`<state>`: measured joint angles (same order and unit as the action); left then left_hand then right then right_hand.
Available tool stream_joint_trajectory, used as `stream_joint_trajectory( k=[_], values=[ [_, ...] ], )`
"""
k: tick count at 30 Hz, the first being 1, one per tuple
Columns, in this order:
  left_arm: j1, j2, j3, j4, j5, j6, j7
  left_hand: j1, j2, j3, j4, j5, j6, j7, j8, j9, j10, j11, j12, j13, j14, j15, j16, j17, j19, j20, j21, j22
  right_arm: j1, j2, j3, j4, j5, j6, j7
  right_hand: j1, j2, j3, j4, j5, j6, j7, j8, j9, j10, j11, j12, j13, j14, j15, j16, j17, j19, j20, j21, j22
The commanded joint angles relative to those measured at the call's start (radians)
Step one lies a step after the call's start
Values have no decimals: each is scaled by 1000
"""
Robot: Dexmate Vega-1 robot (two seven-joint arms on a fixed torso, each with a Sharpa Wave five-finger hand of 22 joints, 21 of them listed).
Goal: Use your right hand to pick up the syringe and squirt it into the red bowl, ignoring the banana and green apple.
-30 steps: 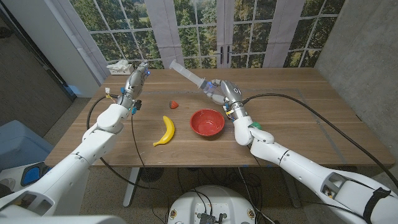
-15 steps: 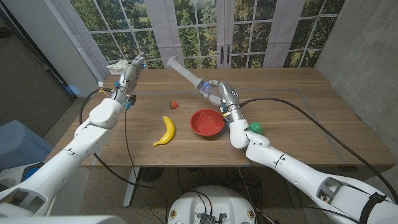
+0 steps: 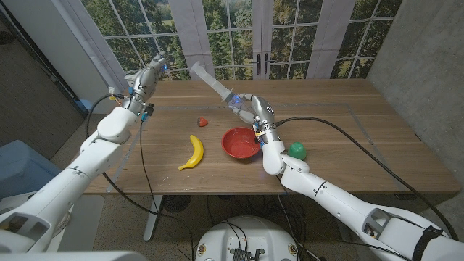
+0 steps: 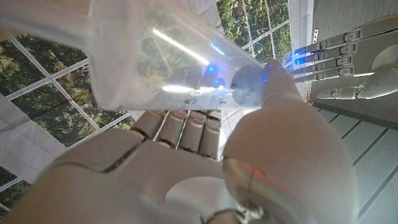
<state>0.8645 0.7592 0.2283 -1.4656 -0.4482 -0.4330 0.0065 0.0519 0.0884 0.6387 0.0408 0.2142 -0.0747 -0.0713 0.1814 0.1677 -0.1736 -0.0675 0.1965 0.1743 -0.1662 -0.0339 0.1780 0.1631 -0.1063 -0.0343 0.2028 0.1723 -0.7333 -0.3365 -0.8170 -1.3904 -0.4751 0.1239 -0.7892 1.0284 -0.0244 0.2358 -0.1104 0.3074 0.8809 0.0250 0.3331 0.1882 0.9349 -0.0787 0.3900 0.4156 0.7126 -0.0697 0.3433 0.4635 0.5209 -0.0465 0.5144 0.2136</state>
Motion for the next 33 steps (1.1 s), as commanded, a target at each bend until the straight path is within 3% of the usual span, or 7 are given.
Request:
stream_joint_trajectory(
  k=[1, 20, 33],
  values=[
    [-23, 6, -13, 27, -17, -42, -41, 7, 15, 1, -8, -1, 5, -6, 3, 3, -1, 7, 2, 2, -58, -76, 1, 3, 2, -87, -1, 3, -4, 27, -4, -13, -2, 2, -5, 132, 116, -5, 0, 5, 244, -233, -4, 6, 139, -130, -4, 3, -1, -156, -4, 4, -7, -142, 5, -1],
    [-81, 17, -22, 52, -16, -83, -86, 8, 14, -2, -20, -4, 11, -3, 2, 3, 7, 11, 3, 1, -49, -74, 2, 3, 13, -81, 1, 3, 12, 81, -30, 38, 8, 36, -23, 135, 118, -23, 1, 8, 248, -232, -12, 7, 149, -131, -12, 7, -2, -155, -4, 9, -22, -134, 10, -2],
    [-137, 40, -12, 51, -6, -59, -123, 8, 12, -6, -31, -6, 26, -4, 5, 3, 25, 5, 7, 1, -33, -77, 4, 4, 28, -76, 4, 2, 32, 106, -46, 99, 8, 91, -49, 139, 122, -31, 2, 11, 250, -232, -17, 7, 151, -130, -18, 10, -4, -156, -6, 11, -28, -131, 13, -4]
  ],
)
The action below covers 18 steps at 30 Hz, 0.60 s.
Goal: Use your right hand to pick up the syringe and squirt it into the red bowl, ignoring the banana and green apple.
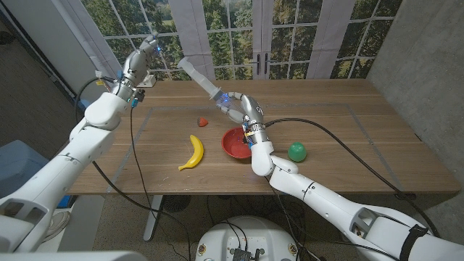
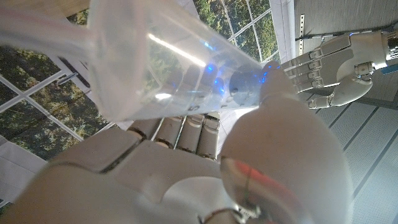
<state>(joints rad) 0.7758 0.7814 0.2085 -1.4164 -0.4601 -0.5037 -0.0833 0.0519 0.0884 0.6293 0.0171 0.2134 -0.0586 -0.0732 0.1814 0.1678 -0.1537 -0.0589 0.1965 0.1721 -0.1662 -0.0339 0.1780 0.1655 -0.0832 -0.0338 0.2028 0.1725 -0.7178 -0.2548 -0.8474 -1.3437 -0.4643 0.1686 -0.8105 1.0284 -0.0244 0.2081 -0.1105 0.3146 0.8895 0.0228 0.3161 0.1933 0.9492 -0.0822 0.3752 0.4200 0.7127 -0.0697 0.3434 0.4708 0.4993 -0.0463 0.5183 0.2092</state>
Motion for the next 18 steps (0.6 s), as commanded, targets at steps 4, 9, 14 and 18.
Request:
stream_joint_trajectory(
  k=[4, 9, 14, 18],
  values=[
    [-69, 23, 16, 1, 1, 26, -54, 8, 12, 3, -11, -6, 15, -5, 5, 3, 12, -7, 8, 3, -24, -79, 6, 1, 14, -72, 6, 2, 20, 26, -21, 67, -4, 63, -33, 140, 122, -5, 2, 5, 242, -230, -1, 2, 138, -127, -4, 6, -5, -155, -7, 3, -10, -131, 9, 0],
    [-90, 39, 29, -8, -8, 54, -94, 7, 10, 1, -15, -7, 19, -7, 5, 3, 22, -12, 10, 3, -13, -78, 8, 2, 21, -67, 7, 2, 21, 30, -26, 86, -8, 80, -48, 141, 123, -8, 2, 6, 243, -230, -3, 3, 138, -127, -6, 7, -7, -155, -9, 3, -12, -131, 10, 0],
    [-94, 82, 29, -59, 7, 100, -107, 5, 9, 0, -18, -8, 22, -7, 5, 3, 28, -12, 10, 3, -10, -77, 7, 2, 25, -65, 8, 2, 20, 41, -29, 101, -5, 103, -65, 139, 123, -12, 4, 7, 244, -230, -5, 3, 138, -127, -9, 7, -9, -152, -12, 2, -21, -130, 8, -1],
    [-95, 112, 24, -97, 20, 125, -112, 5, 9, -1, -19, -8, 22, -8, 4, 3, 28, -12, 9, 3, -8, -76, 6, 2, 28, -63, 8, 2, 16, 47, -30, 102, -2, 105, -67, 139, 124, -15, 5, 8, 245, -230, -6, 3, 139, -128, -10, 8, -10, -152, -13, 2, -25, -131, 8, -1]
  ],
)
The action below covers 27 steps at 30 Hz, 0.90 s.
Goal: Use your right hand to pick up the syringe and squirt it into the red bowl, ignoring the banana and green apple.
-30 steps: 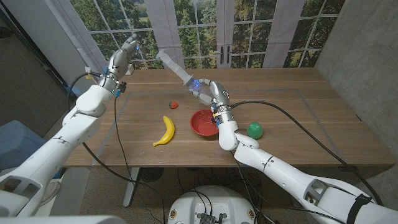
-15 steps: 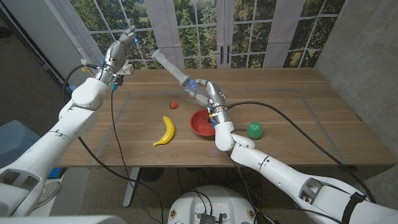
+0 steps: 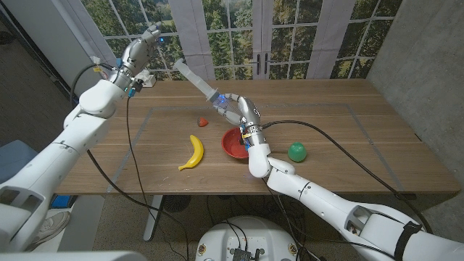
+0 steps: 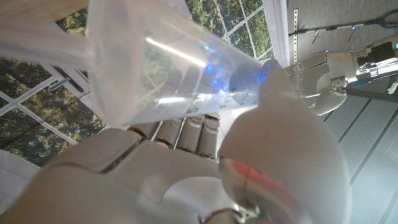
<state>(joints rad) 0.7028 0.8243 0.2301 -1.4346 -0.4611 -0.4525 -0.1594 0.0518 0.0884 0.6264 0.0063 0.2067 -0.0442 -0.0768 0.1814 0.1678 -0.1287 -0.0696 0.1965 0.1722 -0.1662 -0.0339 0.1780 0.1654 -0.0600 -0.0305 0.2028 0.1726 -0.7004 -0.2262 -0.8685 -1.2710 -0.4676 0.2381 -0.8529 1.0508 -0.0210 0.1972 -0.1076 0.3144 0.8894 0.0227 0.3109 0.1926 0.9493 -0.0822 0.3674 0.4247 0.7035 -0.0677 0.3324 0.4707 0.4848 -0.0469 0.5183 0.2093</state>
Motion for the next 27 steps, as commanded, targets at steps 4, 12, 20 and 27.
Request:
stream_joint_trajectory(
  k=[4, 12, 20, 27],
  values=[
    [-21, 93, -4, -111, 25, 96, -43, 4, 7, 1, -10, -2, 8, -7, 3, 3, 6, -2, 9, 3, -7, -78, 6, 3, 6, -67, 7, 2, -7, 27, -12, 32, 5, 37, -25, 118, 120, -6, 2, 9, 245, -230, -2, 4, 140, -128, -4, 4, -2, -156, -2, 3, -14, -130, 8, -2],
    [-3, 158, -13, -184, 3, 174, -90, 0, 0, -4, -15, -4, 2, -8, 0, 4, 0, -4, 5, 3, -8, -78, 3, 4, 5, -67, 5, 2, -4, 65, -12, 82, 22, 80, -69, 118, 121, -12, 3, 10, 247, -231, -4, 4, 142, -128, -7, 5, -3, -155, -3, 4, -25, -127, 6, -3],
    [27, 215, -25, -243, -14, 254, -114, -7, -7, -10, -19, -6, -16, -11, -6, 4, -15, -4, -3, 4, -21, -68, -2, 5, -5, -57, -1, 3, -1, 86, -8, 110, 40, 104, -88, 121, 122, -17, 3, 11, 248, -231, -7, 4, 144, -128, -9, 7, -5, -156, -4, 5, -30, -125, 6, -4],
    [39, 251, -34, -285, -1, 297, -114, -11, -9, -13, -23, -7, -30, -15, -8, 4, -30, 0, -8, 4, -35, -62, -6, 5, -18, -50, -8, 3, 17, 106, -9, 155, 55, 156, -101, 120, 124, -22, 5, 12, 249, -231, -9, 4, 146, -128, -13, 8, -8, -154, -6, 5, -32, -125, 8, -5]
  ],
)
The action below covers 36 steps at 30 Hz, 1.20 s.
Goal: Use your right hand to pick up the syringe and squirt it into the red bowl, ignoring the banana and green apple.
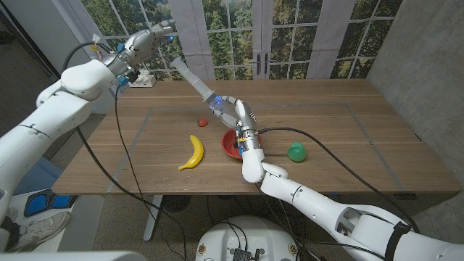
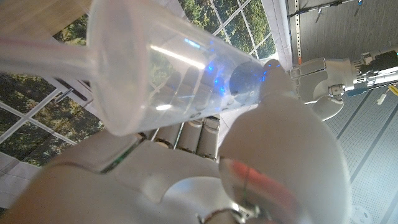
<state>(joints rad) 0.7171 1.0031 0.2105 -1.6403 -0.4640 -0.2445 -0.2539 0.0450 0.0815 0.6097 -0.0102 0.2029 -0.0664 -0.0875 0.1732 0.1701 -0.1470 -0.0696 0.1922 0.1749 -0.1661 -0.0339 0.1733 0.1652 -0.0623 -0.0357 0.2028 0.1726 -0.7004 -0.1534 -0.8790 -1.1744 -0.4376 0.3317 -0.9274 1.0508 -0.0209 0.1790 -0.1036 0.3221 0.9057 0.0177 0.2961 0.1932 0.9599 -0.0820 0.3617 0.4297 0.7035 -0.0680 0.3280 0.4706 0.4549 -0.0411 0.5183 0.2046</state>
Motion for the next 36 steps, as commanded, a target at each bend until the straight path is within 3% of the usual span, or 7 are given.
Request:
stream_joint_trajectory(
  k=[1, 15, 22, 27, 36],
  values=[
    [25, 75, -14, -84, 4, 94, -20, -5, -2, 3, -7, -4, -9, -4, 0, 2, -13, 0, -4, 2, -35, -62, -1, 5, -17, -44, -8, 3, 17, 33, 1, 59, 26, 63, -24, 120, 125, -4, 1, 5, 233, -226, 6, 4, 135, -128, -7, 3, -8, -153, -2, 5, -2, -130, 8, 0],
    [-10, 116, 11, -139, 44, 177, -50, -9, -2, 0, -8, -4, -15, -6, 1, 2, -18, 0, -4, 2, -40, -63, 0, 6, -27, -46, -11, 3, 26, 48, -3, 88, 38, 123, -15, 122, 129, -15, 3, 5, 233, -227, 0, 4, 139, -128, -15, 4, 0, -154, 5, 12, -5, -130, 12, -2],
    [-47, 142, 40, -173, 56, 249, -100, -19, 34, 7, 11, 1, -21, -1, 2, 3, -22, 3, -4, 3, -44, -63, 3, 10, -30, -39, -10, 4, 29, 56, -5, 101, 37, 137, -10, 122, 130, -18, 4, 6, 234, -227, -2, 4, 140, -128, -17, 6, -2, -153, 3, 12, -5, -130, 13, -3],
    [-17, 171, 30, -241, 115, 296, -28, -26, 81, 17, 41, 8, -25, 7, 3, 3, -25, 11, -3, 3, -51, -58, 5, 13, -38, -34, -11, 6, 31, 60, -7, 104, 37, 139, -2, 124, 131, -22, 4, 6, 234, -227, -4, 4, 141, -129, -19, 7, -1, -153, 4, 13, -6, -130, 15, -3],
    [57, 183, 11, -323, 234, 315, 109, -31, 88, 18, 58, 10, -28, 0, 4, 3, -26, 8, -2, 3, -52, -64, 7, 15, -45, -41, -11, 6, 32, 64, -4, 98, 41, 132, 6, 127, 134, -27, 3, 5, 237, -227, -6, 5, 146, -129, -22, 8, 1, -154, 6, 16, -6, -129, 18, -4]
  ],
)
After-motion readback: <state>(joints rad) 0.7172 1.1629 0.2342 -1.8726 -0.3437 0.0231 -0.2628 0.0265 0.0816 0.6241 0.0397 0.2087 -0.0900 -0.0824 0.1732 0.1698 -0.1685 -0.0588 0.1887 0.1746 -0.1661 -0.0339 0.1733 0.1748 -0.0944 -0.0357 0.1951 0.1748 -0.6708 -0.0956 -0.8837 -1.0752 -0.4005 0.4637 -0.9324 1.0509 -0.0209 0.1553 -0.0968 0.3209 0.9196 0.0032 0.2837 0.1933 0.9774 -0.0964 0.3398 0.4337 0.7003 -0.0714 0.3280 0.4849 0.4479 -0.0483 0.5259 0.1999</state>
